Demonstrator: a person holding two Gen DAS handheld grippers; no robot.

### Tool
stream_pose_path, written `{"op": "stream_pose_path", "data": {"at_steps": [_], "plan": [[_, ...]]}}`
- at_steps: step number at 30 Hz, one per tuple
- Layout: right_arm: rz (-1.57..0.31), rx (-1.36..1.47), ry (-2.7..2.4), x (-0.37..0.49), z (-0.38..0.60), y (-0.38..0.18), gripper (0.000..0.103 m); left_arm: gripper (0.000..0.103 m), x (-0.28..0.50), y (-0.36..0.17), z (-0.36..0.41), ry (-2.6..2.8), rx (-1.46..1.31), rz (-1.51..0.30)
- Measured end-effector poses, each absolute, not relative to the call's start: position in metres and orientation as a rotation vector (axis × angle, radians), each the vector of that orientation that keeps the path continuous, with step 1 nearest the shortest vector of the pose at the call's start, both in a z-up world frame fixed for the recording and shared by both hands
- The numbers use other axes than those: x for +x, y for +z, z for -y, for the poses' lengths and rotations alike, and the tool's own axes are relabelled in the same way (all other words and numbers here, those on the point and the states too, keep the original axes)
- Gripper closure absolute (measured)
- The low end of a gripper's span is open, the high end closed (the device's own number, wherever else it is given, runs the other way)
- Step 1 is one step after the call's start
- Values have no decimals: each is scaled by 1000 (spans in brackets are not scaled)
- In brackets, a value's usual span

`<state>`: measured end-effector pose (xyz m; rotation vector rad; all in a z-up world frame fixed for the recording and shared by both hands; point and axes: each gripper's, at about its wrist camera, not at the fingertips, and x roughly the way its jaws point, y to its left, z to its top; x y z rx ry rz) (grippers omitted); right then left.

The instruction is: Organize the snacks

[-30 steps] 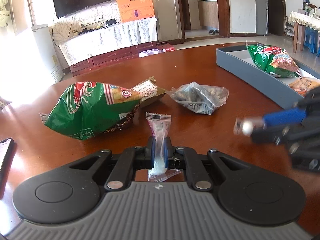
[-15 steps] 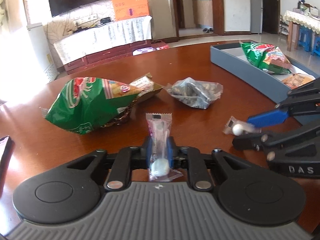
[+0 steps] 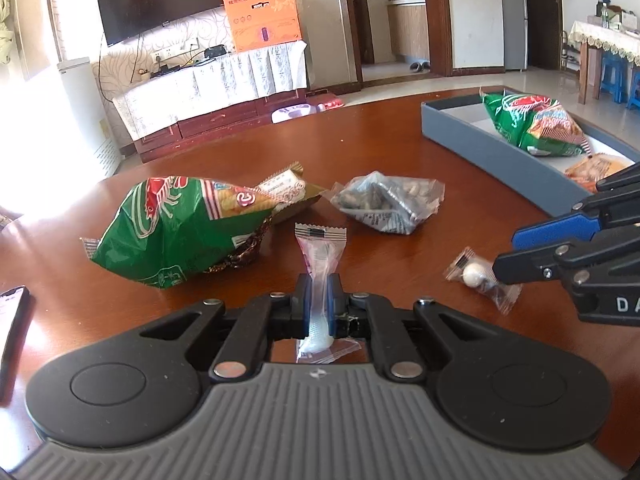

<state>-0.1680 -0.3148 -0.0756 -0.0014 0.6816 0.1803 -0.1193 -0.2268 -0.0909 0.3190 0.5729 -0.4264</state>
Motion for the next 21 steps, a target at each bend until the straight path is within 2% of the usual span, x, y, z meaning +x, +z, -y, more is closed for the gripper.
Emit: {"op": "stream_pose_path", "data": {"at_steps": [9, 18, 21], "plan": [[-779, -71, 188, -154, 308, -84, 73, 93, -116, -93, 227, -450, 308, -598], [-912, -266, 200, -130, 275, -71, 70, 93, -109, -89, 220, -457, 268, -621], [-920, -265, 177, -128, 273, -72, 65, 93, -109, -88, 217, -461, 259, -624]]}}
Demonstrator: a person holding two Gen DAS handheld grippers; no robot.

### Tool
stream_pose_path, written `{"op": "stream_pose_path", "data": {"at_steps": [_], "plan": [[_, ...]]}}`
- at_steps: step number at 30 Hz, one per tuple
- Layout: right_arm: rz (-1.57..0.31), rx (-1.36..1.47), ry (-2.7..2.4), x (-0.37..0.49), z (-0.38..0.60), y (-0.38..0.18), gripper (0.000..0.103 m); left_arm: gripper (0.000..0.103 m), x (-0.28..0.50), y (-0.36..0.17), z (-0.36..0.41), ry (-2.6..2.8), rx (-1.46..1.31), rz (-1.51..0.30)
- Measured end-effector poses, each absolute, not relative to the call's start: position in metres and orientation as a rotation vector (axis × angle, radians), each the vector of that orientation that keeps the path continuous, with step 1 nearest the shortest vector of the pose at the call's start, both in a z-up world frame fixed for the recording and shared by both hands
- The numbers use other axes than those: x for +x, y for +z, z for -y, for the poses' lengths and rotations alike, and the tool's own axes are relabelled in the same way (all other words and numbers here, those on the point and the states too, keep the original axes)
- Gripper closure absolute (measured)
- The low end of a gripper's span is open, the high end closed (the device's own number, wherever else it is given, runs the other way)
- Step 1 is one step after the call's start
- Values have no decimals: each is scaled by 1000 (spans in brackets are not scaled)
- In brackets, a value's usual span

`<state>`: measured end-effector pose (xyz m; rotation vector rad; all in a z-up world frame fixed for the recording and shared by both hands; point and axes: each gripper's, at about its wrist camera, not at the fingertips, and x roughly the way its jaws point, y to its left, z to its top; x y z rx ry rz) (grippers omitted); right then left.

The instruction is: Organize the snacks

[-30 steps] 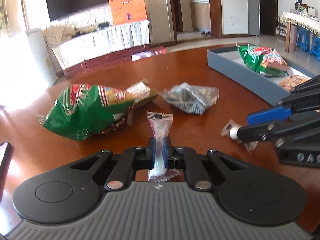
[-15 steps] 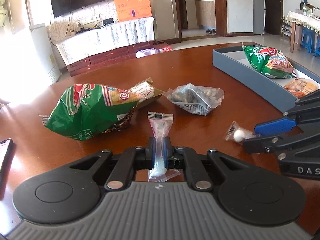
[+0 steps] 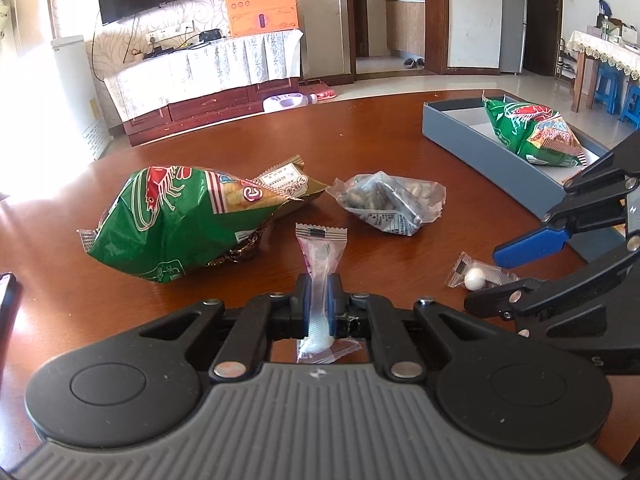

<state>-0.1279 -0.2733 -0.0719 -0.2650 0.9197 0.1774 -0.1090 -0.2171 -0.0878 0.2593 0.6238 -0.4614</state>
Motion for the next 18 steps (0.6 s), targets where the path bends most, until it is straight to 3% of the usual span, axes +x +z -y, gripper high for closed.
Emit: {"op": "stream_pose_path", "data": {"at_steps": [5, 6, 18], "plan": [[-913, -210, 174, -131, 282, -72, 68, 93, -109, -88, 216, -467, 258, -626], [-904, -212, 173, -133, 281, -74, 79, 93, -108, -88, 216, -468, 258, -627], [-740, -2, 141, -176, 310, -77, 80, 93, -110, -87, 224, -454, 265, -616]]}}
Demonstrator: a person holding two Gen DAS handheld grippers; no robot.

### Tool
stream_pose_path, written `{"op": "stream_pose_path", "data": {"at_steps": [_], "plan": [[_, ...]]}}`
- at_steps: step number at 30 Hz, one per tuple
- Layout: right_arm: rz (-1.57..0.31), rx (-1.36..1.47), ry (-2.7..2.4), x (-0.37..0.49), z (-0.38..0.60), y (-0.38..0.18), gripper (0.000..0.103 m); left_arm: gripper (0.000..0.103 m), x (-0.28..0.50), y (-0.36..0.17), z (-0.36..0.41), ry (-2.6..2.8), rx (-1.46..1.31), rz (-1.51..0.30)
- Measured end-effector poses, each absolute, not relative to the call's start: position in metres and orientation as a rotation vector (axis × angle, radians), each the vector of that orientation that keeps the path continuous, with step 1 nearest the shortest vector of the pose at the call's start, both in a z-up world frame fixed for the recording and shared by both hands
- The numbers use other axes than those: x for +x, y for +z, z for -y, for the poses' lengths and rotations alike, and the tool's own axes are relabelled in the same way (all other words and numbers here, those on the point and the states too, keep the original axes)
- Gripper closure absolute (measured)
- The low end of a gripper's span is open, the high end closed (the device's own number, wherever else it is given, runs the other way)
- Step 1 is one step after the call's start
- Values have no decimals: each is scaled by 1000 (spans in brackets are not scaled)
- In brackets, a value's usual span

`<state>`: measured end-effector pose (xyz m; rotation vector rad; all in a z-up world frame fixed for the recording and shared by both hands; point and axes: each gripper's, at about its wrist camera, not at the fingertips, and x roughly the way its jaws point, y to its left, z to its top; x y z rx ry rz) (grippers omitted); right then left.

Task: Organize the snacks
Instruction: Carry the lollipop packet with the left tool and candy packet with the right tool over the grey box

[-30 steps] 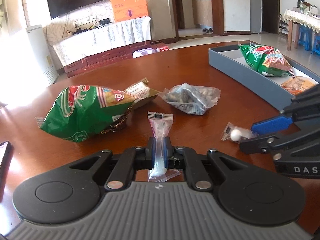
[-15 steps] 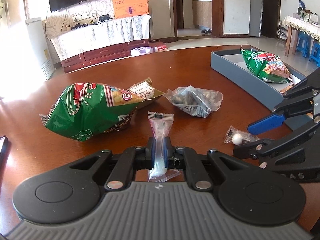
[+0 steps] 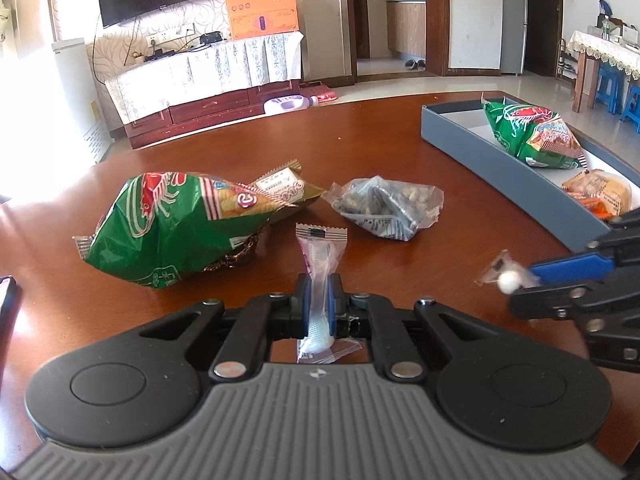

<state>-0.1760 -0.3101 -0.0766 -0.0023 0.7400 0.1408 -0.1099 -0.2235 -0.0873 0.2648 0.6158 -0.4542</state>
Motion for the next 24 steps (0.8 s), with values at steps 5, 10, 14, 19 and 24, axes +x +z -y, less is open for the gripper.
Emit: {"op": "stream_pose_path", "data": {"at_steps": [5, 10, 14, 19, 24], "plan": [[-674, 33, 137, -194, 318, -76, 80, 93, -115, -90, 233, -447, 301, -615], [-596, 10, 157, -203, 319, -59, 80, 93, -119, -80, 237, -442, 285, -588], [-543, -31, 143, -210, 318, -50, 80, 93, -123, -73, 245, -451, 277, -565], [-489, -48, 127, -219, 322, -39, 80, 93, -127, -67, 256, -466, 281, -550], [-463, -50, 115, -224, 328, -33, 80, 93, -127, -58, 264, -472, 264, -533]]}}
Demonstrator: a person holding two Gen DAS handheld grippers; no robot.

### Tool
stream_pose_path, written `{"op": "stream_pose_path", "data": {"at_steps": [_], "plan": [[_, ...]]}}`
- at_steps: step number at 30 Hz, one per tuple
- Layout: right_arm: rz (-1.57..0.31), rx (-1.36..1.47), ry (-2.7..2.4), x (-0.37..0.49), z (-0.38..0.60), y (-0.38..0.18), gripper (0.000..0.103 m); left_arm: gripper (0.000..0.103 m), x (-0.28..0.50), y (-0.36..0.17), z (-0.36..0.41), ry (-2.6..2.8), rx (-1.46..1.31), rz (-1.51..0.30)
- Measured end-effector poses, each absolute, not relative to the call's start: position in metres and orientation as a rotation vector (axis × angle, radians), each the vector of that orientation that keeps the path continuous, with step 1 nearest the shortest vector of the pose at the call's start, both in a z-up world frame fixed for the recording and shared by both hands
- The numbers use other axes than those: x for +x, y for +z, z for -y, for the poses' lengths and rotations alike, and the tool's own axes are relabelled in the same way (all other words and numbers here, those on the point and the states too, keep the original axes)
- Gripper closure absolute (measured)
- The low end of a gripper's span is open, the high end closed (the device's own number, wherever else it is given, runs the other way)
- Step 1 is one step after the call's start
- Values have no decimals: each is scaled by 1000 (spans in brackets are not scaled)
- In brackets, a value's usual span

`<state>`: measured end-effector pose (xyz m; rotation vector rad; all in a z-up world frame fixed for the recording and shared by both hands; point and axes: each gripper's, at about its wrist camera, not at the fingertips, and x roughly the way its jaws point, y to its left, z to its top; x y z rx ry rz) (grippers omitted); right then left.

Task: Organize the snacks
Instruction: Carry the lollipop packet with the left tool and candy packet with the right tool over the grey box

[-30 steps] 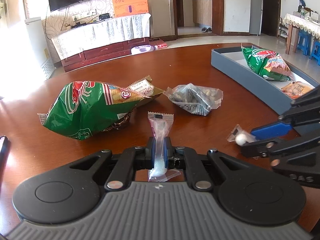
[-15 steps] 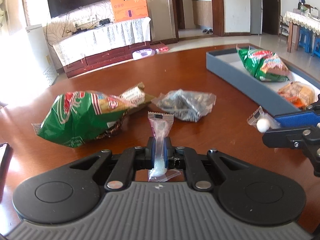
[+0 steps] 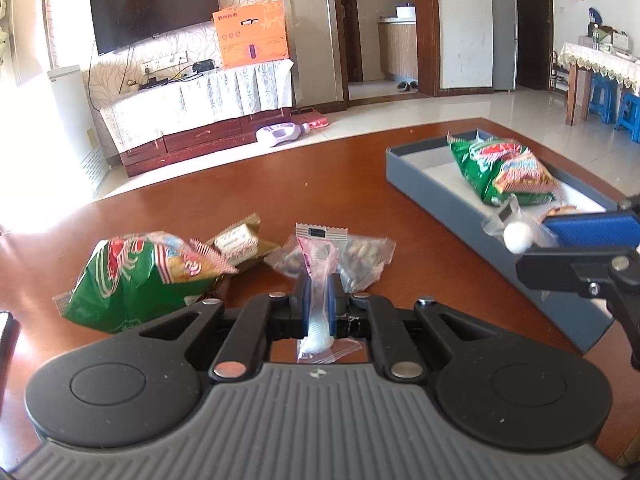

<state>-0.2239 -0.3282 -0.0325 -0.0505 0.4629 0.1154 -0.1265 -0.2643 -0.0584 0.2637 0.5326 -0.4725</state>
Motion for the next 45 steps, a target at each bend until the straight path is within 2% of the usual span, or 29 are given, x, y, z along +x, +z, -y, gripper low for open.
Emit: {"op": "stream_pose_path", "data": {"at_steps": [45], "plan": [[-465, 88, -90, -248, 414, -43, 80, 93, -145, -29, 383, -632, 227, -454]]}}
